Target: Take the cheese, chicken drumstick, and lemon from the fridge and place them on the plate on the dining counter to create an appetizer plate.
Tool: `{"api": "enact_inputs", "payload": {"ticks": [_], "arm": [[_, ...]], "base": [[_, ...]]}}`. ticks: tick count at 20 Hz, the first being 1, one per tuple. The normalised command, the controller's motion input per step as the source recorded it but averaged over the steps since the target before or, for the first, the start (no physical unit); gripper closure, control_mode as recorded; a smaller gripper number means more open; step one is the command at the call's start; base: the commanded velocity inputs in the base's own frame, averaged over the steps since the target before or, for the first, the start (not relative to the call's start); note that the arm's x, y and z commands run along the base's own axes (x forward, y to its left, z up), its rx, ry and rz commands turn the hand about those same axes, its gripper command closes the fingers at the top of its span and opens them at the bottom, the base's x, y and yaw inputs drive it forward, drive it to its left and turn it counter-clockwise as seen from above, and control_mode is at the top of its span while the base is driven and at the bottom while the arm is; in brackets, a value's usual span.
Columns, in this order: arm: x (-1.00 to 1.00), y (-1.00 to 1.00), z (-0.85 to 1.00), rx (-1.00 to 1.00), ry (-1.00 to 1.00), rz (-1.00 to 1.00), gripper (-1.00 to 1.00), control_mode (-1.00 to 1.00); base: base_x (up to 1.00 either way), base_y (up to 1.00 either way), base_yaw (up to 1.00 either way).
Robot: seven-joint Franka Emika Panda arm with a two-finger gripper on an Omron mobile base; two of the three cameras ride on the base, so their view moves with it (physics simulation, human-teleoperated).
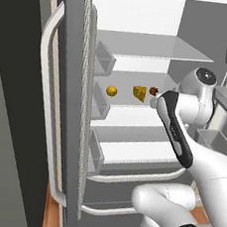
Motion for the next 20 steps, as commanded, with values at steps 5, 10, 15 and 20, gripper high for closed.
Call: {"api": "enact_inputs", "payload": {"ticks": [5, 10, 15, 20], "arm": [[0.04, -0.06, 0.0, 0.0, 0.0, -0.02, -1.0, -1.0], [0.24, -0.01, 0.0, 0.0, 0.0, 0.0, -1.0, -1.0], [0.39, 0.0, -0.12, 0.0, 0.0, 0.0, -1.0, -1.0], [0.26, 0.0, -0.2, 0.0, 0.0, 0.0, -1.0, -1.0]], "base": [[0.0, 0.0, 0.0], [0.0, 0.0, 0.0], [0.0, 0.0, 0.0], [0.0, 0.0, 0.0]]}}
